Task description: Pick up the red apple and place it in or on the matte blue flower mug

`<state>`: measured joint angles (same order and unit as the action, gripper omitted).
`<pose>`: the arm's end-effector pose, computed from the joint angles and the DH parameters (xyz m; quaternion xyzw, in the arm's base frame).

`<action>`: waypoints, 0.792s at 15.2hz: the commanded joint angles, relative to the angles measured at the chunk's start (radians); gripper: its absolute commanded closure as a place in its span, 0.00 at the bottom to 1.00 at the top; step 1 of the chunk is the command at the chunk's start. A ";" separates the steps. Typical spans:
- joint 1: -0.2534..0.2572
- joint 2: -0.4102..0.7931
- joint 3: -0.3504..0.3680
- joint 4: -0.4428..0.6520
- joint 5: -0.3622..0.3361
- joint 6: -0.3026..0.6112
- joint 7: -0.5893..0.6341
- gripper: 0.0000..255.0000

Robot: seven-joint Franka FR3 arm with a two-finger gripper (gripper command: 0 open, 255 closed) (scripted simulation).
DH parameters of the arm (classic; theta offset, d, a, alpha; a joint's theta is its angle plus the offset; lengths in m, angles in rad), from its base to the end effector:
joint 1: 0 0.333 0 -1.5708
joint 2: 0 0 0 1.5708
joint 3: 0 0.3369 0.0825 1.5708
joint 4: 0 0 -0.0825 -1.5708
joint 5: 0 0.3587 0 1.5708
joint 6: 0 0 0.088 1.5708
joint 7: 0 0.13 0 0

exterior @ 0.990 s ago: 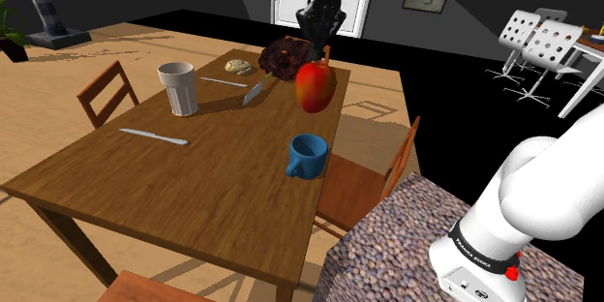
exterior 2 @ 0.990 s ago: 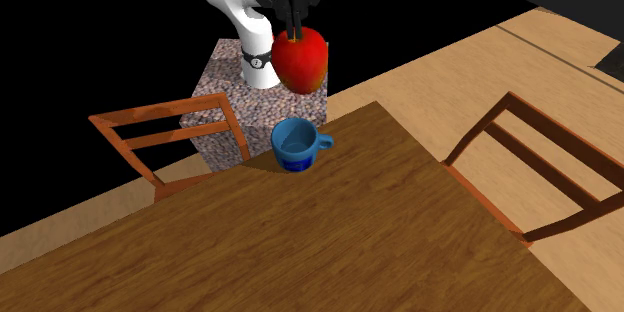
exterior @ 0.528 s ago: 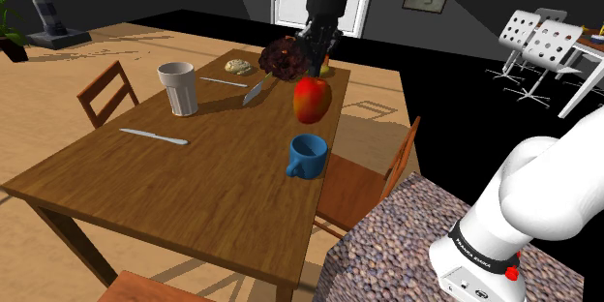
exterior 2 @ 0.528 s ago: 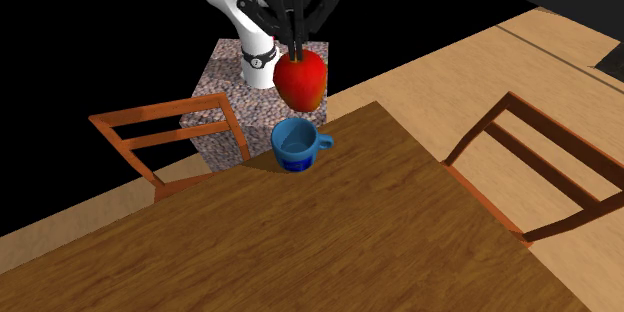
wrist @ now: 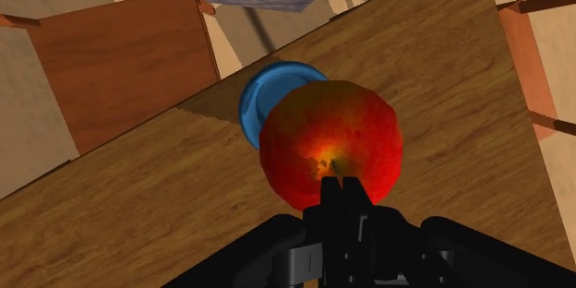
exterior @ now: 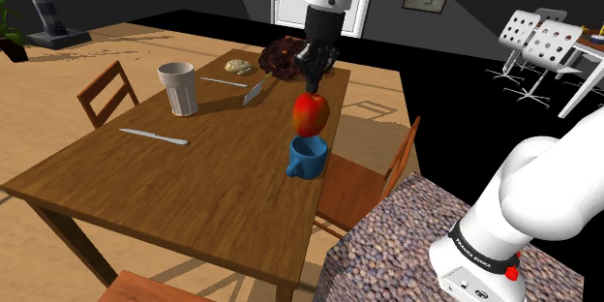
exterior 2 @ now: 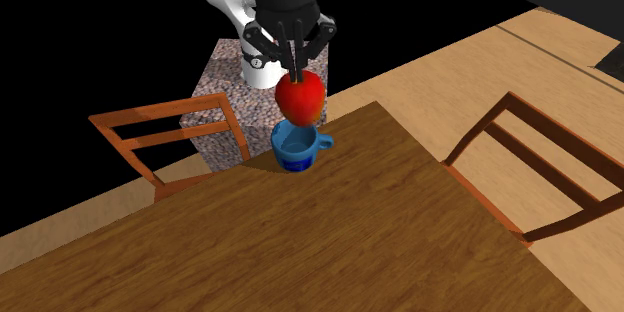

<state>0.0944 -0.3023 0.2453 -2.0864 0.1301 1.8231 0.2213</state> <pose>0.4084 0.1706 0.5530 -0.9987 -0.0391 -0.0078 0.0303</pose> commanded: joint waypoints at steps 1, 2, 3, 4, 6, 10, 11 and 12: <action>0.001 0.000 0.003 -0.027 0.002 0.028 0.000 1.00; 0.002 0.001 0.003 -0.040 0.002 0.041 -0.001 1.00; 0.002 0.002 0.004 -0.052 0.003 0.055 -0.001 1.00; 0.002 0.003 0.005 -0.065 0.003 0.068 -0.002 1.00; 0.003 0.006 0.007 -0.088 0.004 0.096 -0.003 1.00; 0.004 0.011 0.009 -0.116 0.005 0.128 -0.004 1.00; 0.004 0.011 0.009 -0.116 0.005 0.128 -0.004 1.00; 0.004 0.011 0.009 -0.116 0.005 0.128 -0.004 1.00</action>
<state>0.0983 -0.2915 0.2543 -2.2016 0.1350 1.9496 0.2171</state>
